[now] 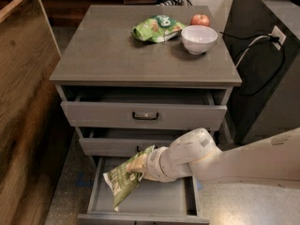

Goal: Pick green jalapeno chip bag from bottom drawer and place on counter

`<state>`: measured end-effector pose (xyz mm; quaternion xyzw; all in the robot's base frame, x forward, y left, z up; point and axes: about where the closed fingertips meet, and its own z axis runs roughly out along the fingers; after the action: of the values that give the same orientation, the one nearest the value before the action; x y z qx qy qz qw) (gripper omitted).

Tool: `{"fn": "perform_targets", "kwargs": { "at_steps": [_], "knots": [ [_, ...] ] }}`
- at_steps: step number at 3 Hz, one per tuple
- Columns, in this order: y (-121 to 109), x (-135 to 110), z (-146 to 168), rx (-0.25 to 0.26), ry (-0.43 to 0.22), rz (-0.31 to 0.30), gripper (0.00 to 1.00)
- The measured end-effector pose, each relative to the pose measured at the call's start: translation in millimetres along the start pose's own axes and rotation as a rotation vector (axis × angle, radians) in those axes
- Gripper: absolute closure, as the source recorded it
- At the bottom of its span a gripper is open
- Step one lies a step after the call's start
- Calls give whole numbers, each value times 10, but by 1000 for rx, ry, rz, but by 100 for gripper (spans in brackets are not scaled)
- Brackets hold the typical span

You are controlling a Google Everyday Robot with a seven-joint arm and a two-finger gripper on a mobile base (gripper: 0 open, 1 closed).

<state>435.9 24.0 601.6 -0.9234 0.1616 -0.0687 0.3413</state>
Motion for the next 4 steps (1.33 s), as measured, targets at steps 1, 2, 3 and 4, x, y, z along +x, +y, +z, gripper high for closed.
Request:
{"fn": "perform_targets", "kwargs": {
  "at_steps": [1,2,3,4],
  "knots": [
    [-288,33,-213,47,39,-20,100],
    [-288,34,-214,47,39,-21,100],
    [-395,174,-288,65,72,-53,100],
    [-665,470,-490,83,164,-110,100]
  ]
}}
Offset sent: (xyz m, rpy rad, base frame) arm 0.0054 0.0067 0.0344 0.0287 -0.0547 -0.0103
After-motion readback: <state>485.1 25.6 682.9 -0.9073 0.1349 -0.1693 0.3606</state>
